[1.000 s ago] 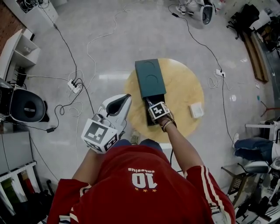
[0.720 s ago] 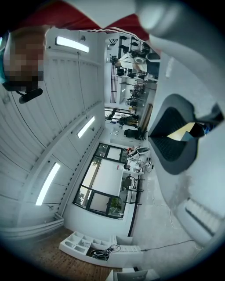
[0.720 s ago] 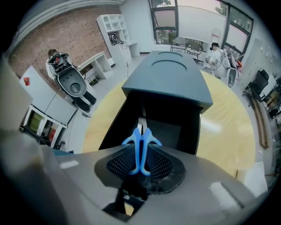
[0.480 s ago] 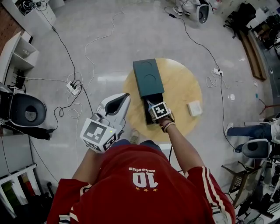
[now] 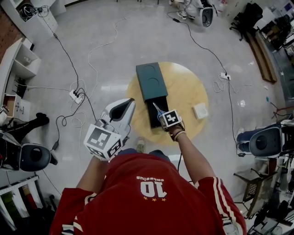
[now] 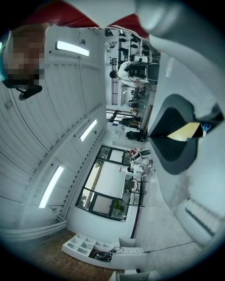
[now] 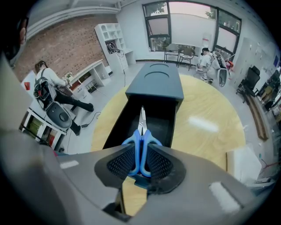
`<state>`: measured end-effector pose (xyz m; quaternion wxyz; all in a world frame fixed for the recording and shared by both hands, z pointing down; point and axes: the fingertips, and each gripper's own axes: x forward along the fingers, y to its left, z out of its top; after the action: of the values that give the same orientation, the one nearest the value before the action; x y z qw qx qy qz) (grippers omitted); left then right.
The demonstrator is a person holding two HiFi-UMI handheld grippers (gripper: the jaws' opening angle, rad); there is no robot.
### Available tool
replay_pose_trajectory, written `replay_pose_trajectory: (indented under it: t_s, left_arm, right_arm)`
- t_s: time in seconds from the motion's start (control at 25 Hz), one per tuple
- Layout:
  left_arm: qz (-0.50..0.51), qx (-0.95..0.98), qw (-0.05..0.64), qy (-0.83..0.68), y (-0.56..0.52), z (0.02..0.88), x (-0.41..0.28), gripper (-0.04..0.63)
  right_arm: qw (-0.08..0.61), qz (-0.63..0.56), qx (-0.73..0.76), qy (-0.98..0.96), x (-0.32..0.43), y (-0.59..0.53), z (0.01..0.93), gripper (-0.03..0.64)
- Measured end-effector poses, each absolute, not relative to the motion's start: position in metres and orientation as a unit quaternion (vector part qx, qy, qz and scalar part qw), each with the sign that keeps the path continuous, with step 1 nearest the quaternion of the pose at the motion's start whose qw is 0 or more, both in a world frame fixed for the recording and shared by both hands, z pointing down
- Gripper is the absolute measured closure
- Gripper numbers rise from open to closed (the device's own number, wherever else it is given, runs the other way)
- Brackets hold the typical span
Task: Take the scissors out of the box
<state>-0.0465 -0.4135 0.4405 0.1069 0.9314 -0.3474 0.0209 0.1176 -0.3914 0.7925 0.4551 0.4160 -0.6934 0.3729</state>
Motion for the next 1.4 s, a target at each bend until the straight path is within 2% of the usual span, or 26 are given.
replay_pose_trajectory:
  t_s: [0.16, 0.52, 1.0, 1.4]
  left_arm:
    - [0.021, 0.931, 0.098, -0.352, -0.400, 0.434, -0.041, 0.592]
    - [0.013, 0.925, 0.087, -0.370, -0.353, 0.417, -0.037, 0.592]
    - [0.002, 0.927, 0.063, -0.369, -0.262, 0.402, -0.034, 0.592]
    - [0.000, 0.930, 0.034, -0.365, -0.164, 0.382, -0.016, 0.592]
  right_arm:
    - [0.447, 0.373, 0.426, -0.692, 0.129, -0.375, 0.780, 0.532]
    - [0.367, 0.321, 0.453, -0.746, 0.131, -0.349, 0.709, 0.532]
    - [0.226, 0.199, 0.507, -0.807, 0.131, -0.269, 0.563, 0.532]
    - [0.121, 0.106, 0.530, -0.833, 0.137, -0.160, 0.448, 0.532]
